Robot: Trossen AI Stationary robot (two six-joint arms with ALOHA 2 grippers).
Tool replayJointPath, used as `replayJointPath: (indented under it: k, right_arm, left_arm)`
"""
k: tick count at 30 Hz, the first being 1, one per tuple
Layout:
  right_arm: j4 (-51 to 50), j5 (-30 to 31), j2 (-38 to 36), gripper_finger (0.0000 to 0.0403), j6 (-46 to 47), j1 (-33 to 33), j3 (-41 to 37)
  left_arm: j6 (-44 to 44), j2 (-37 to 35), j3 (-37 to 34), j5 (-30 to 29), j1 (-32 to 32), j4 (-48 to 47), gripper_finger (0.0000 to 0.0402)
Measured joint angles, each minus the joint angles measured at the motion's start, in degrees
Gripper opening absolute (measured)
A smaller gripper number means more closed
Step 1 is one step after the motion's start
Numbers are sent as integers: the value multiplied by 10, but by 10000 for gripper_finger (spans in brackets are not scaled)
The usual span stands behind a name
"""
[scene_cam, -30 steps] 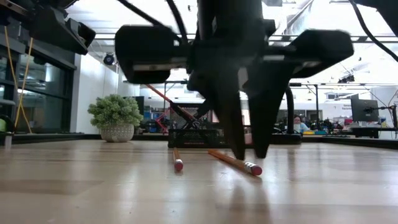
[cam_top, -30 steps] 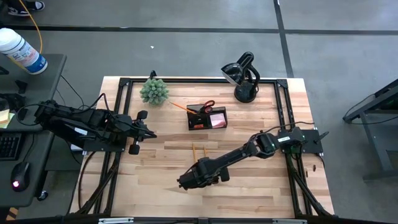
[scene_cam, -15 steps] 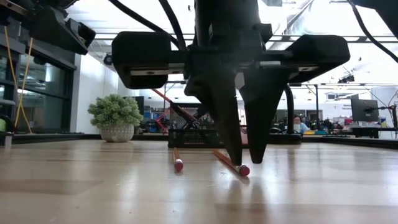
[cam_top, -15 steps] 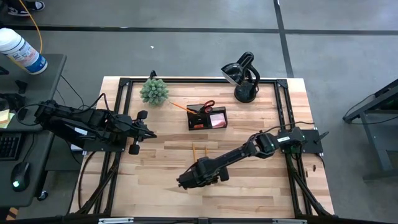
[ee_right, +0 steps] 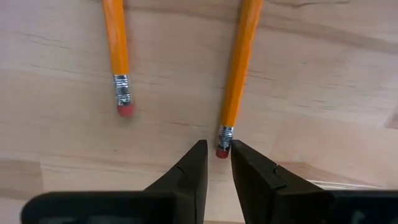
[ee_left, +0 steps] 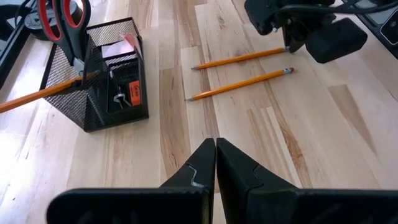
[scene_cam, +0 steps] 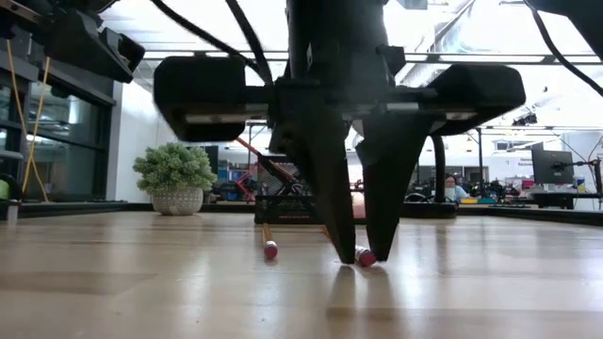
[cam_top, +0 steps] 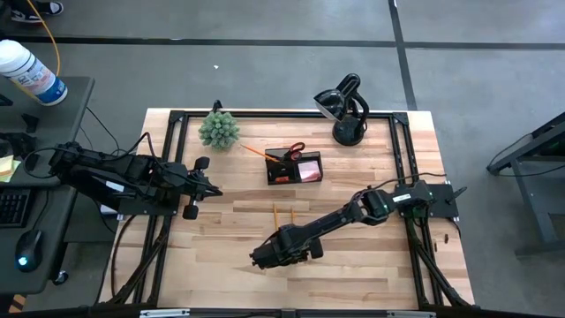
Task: Pick and place office supplies into organizer
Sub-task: Put the left pencil into the desk organizer
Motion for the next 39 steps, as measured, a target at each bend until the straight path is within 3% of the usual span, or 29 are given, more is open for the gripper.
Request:
replayJointPath:
  k: [7, 14, 30, 39]
  right_arm:
    - [4, -1, 2, 59, 0, 1, 0]
    - [9, 5, 2, 8, -4, 1, 0]
    - [9, 34, 0, 4, -14, 10, 0]
    - [-42, 91, -3, 2, -49, 19, 66]
  left_arm:
    - [0, 0, 0, 0, 0, 0, 5]
    - [2, 0, 0, 0, 0, 0, 5]
    - [7, 0, 0, -10, 0, 0, 5]
    - [6, 0, 0, -15, 0, 0, 5]
